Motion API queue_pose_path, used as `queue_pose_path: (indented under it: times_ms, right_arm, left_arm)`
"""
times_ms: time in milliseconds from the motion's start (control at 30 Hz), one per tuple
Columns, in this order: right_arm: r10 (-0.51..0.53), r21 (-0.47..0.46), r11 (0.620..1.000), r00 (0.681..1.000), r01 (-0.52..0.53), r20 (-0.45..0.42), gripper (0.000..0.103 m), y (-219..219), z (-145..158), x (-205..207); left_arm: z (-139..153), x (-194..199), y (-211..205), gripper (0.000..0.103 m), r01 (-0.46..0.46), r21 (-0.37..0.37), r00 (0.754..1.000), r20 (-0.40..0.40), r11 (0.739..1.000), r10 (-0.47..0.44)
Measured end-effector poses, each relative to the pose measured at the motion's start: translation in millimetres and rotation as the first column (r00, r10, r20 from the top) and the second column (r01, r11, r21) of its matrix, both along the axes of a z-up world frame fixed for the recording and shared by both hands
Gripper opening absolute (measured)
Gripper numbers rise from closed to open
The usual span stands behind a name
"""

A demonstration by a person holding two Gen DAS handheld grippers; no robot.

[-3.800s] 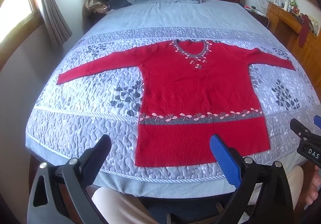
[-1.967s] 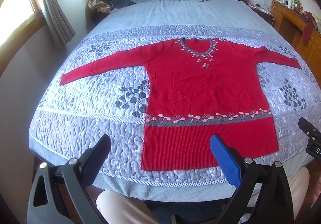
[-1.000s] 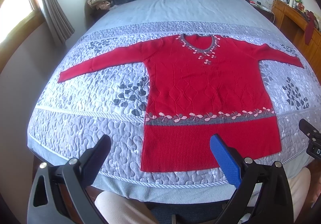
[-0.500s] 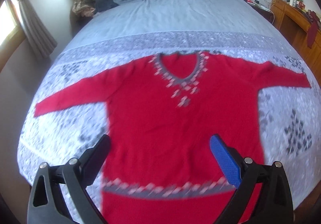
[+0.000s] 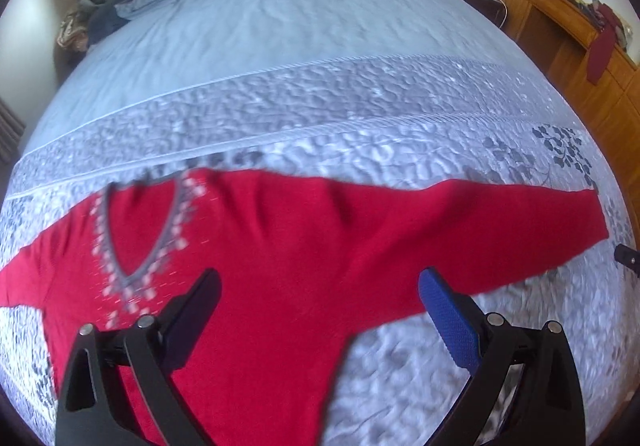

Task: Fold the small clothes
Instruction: 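Grasp the red sweater's sleeve cuff with the right gripper and lift it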

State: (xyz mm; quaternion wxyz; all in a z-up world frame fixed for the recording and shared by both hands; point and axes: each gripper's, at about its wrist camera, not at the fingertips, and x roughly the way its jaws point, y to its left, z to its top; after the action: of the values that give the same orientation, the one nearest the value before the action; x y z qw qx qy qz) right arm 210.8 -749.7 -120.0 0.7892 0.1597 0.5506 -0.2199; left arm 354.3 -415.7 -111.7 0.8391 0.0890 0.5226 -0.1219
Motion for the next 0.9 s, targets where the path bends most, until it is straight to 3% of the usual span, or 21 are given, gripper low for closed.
queue_pose_path:
  times_ms: [33,100,233,367,467,533,567,667,800,900]
  right_arm:
    - [-0.02,0.026,0.999,1.0,0.02,-0.01,0.079,-15.4,-9.1,2.6]
    - [-0.055,0.078,0.995,0.997,0.058,-0.046,0.068,-41.0,-29.9,7.8]
    - [-0.083,0.092,0.992,0.994,0.09,-0.073,0.068,-64.7,-53.3,15.4]
    - [-0.095,0.131,0.987,0.995,0.097,-0.025,0.064,-72.2,-56.6,20.0]
    - [-0.102,0.143,0.984,0.995,0.102,-0.006,0.039,-75.3,-57.1,25.0]
    - [-0.113,0.183,0.977,0.993,0.106,0.03,0.01,-79.7,-55.6,27.9]
    - [-0.119,0.217,0.971,0.991,0.103,0.061,0.01,-78.4,-51.7,27.4]
    - [-0.094,0.181,0.981,0.987,0.07,0.128,0.01,-59.4,-30.6,30.5]
    - [0.067,0.141,0.985,0.977,-0.097,0.201,0.01,16.3,2.8,50.8]
    - [0.2,0.11,0.968,0.958,-0.226,0.205,0.01,82.0,10.9,69.6]
  left_arm:
    - [-3.3,2.3,-5.1,0.099,0.001,-0.002,1.0,-0.006,1.0,-0.001]
    - [-12.5,8.5,-19.9,0.099,-0.006,-0.006,1.0,-0.016,1.0,0.006]
    - [-23.5,13.8,-29.1,0.099,-0.01,0.001,1.0,-0.021,1.0,0.01]
    - [-30.9,18.8,-26.3,0.099,-0.006,0.035,1.0,-0.012,0.999,0.007]
    - [-31.2,22.5,-18.1,0.099,-0.019,0.042,1.0,-0.008,0.999,0.019]
    - [-30.2,23.5,-10.5,0.099,-0.025,0.045,1.0,-0.008,0.999,0.026]
    - [-29.2,23.5,-5.4,0.099,-0.027,0.047,1.0,-0.005,0.999,0.027]
    - [-23.5,21.2,16.5,0.099,-0.031,0.06,1.0,0.007,0.998,0.031]
    - [-10.5,18.4,58.6,0.099,-0.058,0.058,0.998,0.028,0.997,0.056]
    - [-1.6,17.5,92.9,0.099,-0.094,0.057,0.995,0.038,0.994,0.091]
